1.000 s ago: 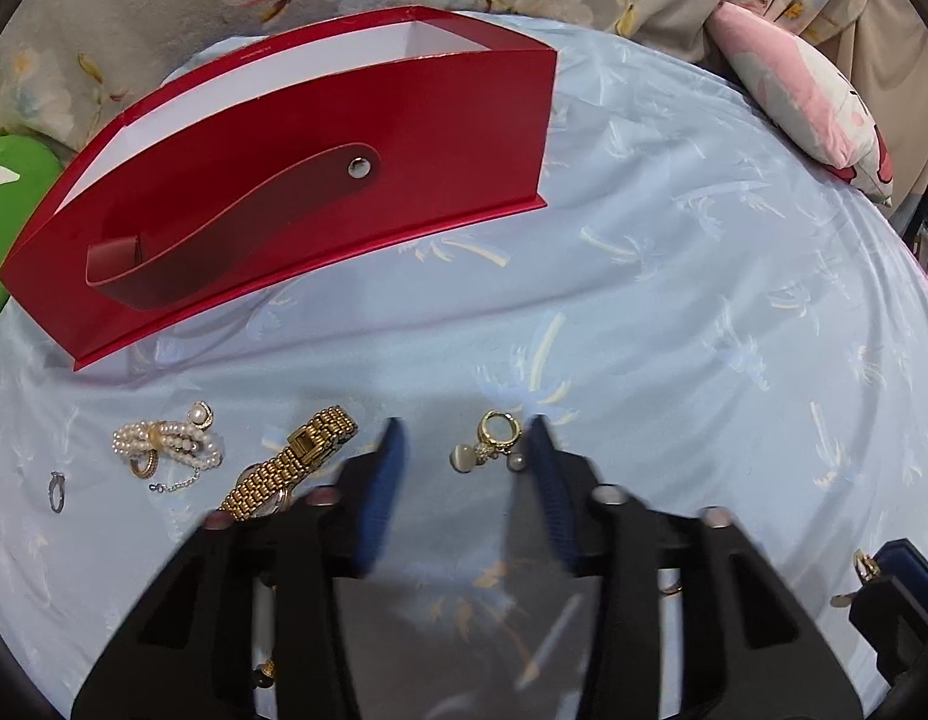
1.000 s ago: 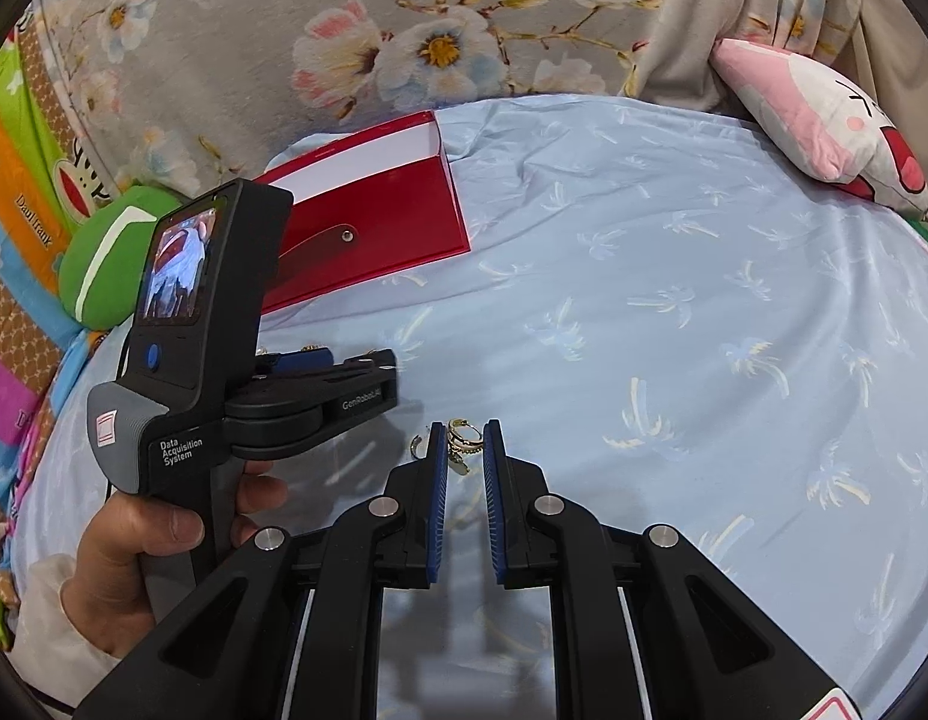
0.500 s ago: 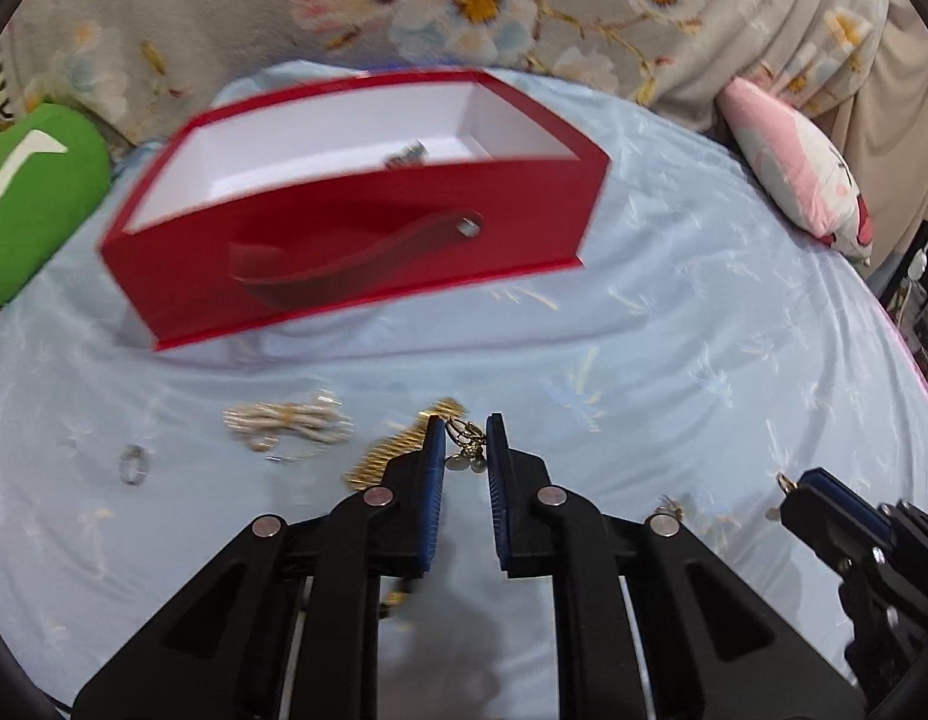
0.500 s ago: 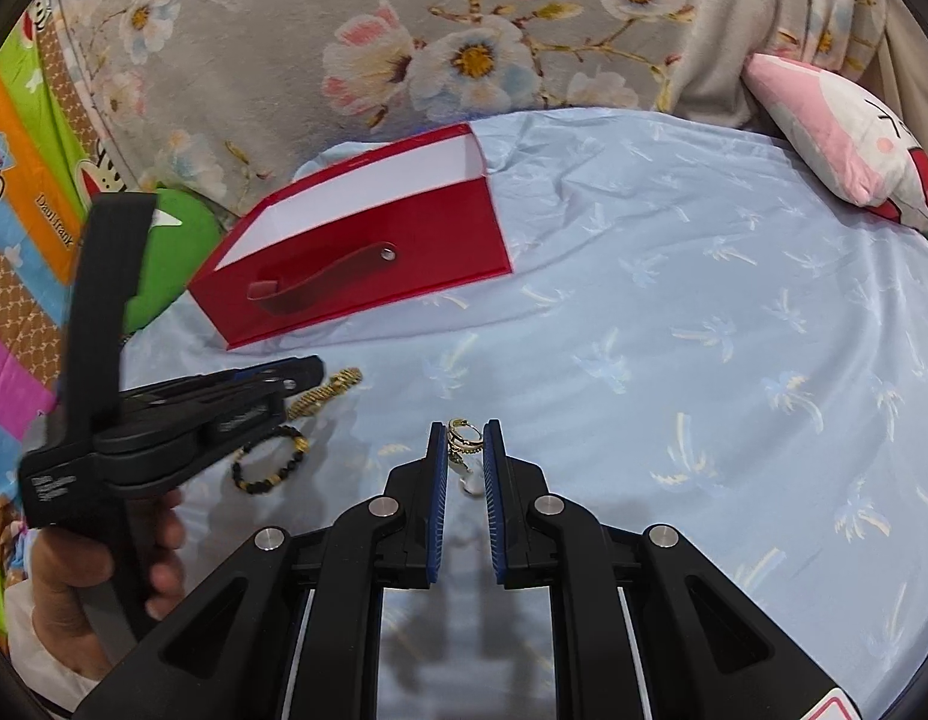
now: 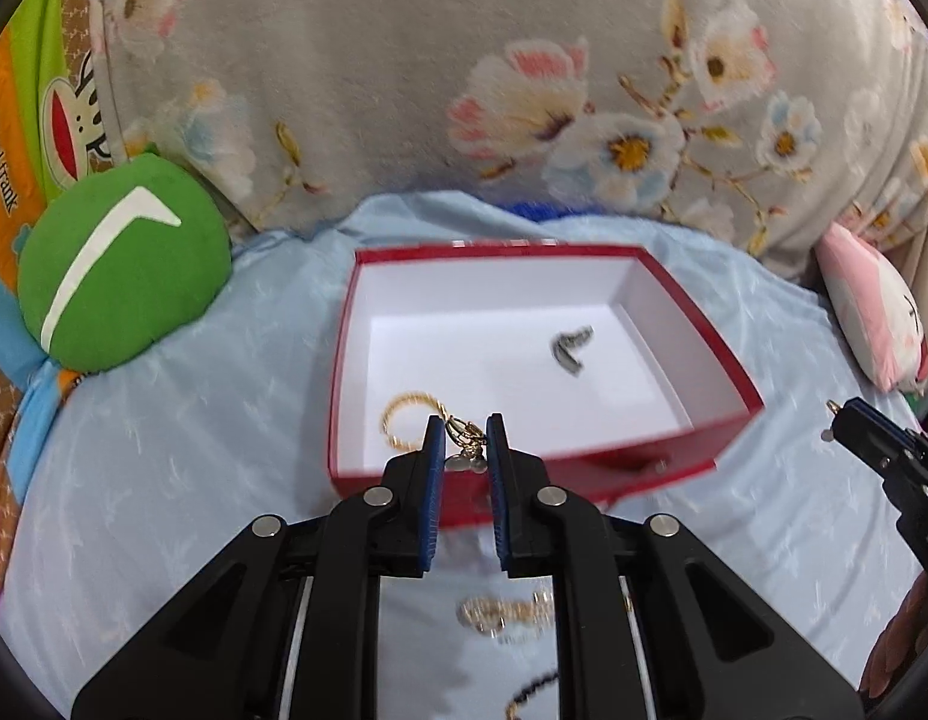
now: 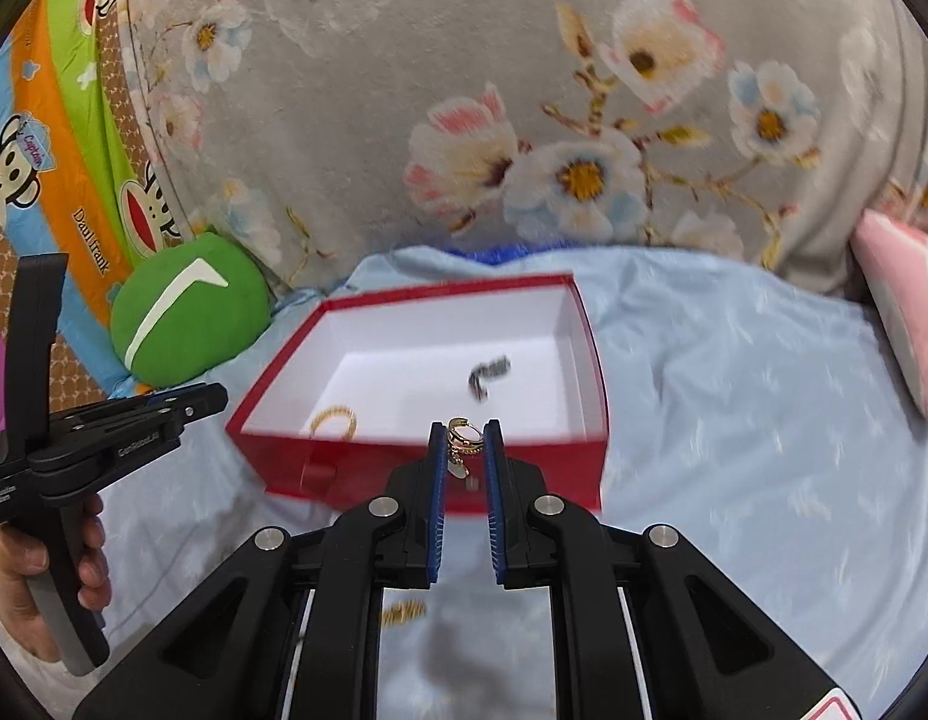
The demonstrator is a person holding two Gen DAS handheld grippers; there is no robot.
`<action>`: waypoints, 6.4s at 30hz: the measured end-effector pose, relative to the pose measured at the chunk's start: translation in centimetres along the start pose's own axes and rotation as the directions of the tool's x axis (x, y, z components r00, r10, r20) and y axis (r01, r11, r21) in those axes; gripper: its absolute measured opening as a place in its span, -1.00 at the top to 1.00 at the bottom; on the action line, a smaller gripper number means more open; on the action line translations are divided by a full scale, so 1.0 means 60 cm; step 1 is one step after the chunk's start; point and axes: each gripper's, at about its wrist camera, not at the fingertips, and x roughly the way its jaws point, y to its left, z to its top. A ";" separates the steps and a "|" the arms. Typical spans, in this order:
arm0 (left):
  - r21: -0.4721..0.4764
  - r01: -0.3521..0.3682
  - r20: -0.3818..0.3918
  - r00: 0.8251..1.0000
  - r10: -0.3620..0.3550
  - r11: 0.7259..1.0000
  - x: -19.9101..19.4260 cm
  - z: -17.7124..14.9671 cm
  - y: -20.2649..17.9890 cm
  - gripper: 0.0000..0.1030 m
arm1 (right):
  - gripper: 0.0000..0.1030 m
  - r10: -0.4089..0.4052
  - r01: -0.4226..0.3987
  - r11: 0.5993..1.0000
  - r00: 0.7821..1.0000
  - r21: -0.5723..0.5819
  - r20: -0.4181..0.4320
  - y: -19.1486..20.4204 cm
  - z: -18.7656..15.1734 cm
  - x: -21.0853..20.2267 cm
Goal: Organize jewelry
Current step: 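Carry the gold earring in the right tool over the red box, then open the right tool to drop the gold earring into the box, then move the right tool back from the red box toward the gold link watch, then close the right tool on the gold link watch, then grasp the pearl bracelet with the left tool while the right tool carries the watch to the box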
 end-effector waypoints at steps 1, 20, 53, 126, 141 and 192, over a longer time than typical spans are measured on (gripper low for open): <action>-0.002 0.005 0.007 1.000 -0.005 1.000 0.007 0.013 0.001 0.74 | 0.79 0.005 -0.005 1.000 1.000 0.003 0.003 -0.001 0.012 0.011; -0.025 -0.038 -0.025 0.999 0.038 0.999 0.254 0.156 0.016 0.74 | 0.79 0.005 0.004 0.997 0.995 0.080 -0.101 -0.062 0.123 0.301; -0.050 -0.048 -0.027 0.999 0.047 0.998 0.064 -0.073 0.045 -0.32 | 0.46 0.004 -0.005 1.000 0.998 -0.008 -0.058 -0.008 -0.092 0.047; -0.197 0.050 -0.221 0.971 -0.095 0.979 0.068 -0.221 -0.001 -0.32 | 0.80 -0.058 0.098 0.983 0.968 0.154 -0.244 0.020 -0.261 0.012; -0.140 0.005 -0.274 0.961 -0.044 0.990 0.117 -0.218 -0.060 0.56 | 0.79 -0.040 0.086 0.979 0.970 0.186 -0.238 0.002 -0.268 0.007; -0.051 0.077 0.116 0.991 -0.071 0.996 -0.112 -0.041 0.045 0.94 | 0.80 0.049 -0.049 0.998 0.999 0.027 0.013 0.047 -0.026 -0.020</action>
